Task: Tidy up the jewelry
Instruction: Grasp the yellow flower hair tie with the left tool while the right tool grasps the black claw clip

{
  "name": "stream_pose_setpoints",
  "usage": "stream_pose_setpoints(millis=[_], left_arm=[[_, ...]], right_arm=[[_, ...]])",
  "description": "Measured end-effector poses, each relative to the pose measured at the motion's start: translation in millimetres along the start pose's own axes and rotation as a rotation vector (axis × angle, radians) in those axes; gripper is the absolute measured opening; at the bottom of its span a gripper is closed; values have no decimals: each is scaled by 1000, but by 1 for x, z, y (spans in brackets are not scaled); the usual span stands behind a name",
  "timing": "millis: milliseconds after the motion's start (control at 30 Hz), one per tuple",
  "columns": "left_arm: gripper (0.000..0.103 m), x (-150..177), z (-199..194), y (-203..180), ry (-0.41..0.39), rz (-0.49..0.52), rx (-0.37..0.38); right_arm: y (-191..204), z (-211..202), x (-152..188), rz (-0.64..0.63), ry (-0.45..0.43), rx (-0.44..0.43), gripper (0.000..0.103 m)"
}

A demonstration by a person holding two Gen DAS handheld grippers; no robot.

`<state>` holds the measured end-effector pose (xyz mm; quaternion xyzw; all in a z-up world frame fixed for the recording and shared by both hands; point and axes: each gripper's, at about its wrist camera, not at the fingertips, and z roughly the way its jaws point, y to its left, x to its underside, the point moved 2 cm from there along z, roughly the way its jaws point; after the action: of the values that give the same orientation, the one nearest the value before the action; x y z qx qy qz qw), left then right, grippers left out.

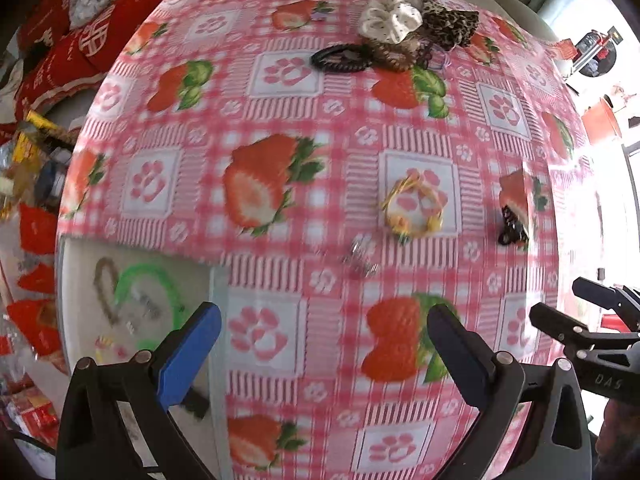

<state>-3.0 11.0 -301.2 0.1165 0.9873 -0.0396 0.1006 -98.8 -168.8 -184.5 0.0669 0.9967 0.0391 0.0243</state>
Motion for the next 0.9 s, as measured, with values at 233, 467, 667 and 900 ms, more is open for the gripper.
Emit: stream_pose_setpoints(millis=[233, 467, 667, 900], left_arm=[[93, -49, 31, -14, 20, 38, -1], [76, -89, 65, -25, 59, 89, 20], [76, -109, 88, -43, 78, 121, 10], [58, -115, 97, -51, 100, 145, -12]], right_arm=[[4, 15, -28, -34, -9, 20, 87], [13, 28, -53, -64, -17, 37, 87], [22, 39, -67, -93, -18, 52, 71], [37, 52, -74, -121, -17, 80, 59]])
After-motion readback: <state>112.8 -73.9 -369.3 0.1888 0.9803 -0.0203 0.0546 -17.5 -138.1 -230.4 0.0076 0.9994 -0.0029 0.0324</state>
